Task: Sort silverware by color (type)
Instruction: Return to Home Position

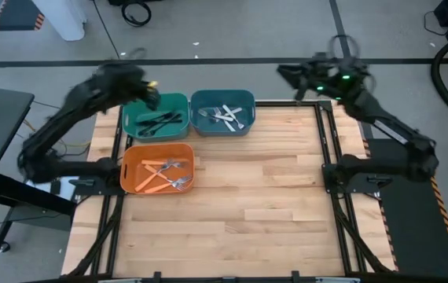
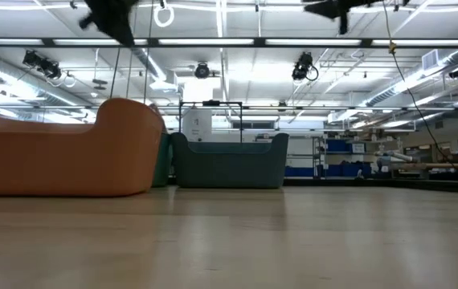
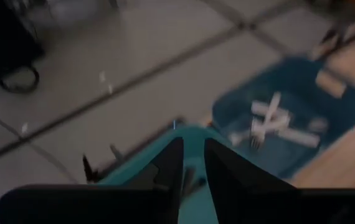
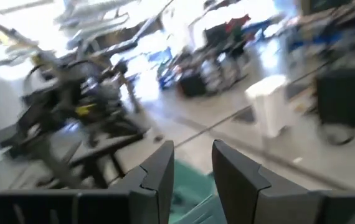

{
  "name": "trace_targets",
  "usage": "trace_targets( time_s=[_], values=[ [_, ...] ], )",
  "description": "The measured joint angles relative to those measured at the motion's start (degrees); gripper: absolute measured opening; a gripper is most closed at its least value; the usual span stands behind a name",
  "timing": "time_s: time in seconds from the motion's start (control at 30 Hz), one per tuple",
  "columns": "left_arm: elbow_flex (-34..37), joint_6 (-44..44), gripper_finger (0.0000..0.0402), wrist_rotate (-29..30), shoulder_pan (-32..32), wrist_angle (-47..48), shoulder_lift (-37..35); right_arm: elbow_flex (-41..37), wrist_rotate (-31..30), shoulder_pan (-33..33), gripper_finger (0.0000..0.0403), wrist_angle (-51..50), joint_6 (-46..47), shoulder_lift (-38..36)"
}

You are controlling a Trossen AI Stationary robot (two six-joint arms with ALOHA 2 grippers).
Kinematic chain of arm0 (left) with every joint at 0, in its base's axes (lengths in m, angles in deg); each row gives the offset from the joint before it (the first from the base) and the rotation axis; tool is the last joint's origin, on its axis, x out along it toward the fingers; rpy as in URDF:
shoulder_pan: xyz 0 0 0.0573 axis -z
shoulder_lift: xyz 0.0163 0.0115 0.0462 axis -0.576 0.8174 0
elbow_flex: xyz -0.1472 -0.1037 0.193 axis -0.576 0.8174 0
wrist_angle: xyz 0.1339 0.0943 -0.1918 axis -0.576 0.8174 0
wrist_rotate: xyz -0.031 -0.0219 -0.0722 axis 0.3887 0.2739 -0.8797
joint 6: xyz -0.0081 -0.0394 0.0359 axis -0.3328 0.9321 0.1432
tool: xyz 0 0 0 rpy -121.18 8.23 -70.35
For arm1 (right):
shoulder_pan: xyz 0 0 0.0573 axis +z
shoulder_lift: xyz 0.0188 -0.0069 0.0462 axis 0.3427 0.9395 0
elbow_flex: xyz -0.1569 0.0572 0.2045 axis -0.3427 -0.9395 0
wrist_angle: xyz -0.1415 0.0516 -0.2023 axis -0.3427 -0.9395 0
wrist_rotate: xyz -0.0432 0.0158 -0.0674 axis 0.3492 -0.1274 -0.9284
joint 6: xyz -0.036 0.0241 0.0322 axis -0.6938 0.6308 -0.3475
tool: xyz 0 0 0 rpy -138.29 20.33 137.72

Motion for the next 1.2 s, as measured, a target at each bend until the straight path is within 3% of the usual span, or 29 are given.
trace_targets(
  time_s=[0.3,0.53,0.67,0.87,1.2],
  values=[
    [2.11,2.12,0.0075,1.49,-0.47,-1.38,-19.65,-1.02,-2.12,-5.47,0.0115,-15.65,-10.36,-14.72],
    [20.65,4.00,0.0075,1.73,-0.44,-10.25,-36.77,-10.49,-6.17,-5.35,0.0115,-15.77,-8.93,-24.84],
    [31.36,3.62,0.0075,1.24,-0.39,-17.13,-44.69,-18.62,-4.36,-4.71,0.0115,-11.37,-7.35,-30.26],
    [43.07,3.63,0.0075,0.67,-0.39,-20.14,-52.19,-33.14,-1.41,-3.60,0.0115,-2.61,-3.71,-35.46],
    [58.20,5.33,0.0071,-4.56,-0.31,-35.79,-53.49,-49.48,0.03,-1.15,0.0115,17.18,0.38,-36.33]
  ],
)
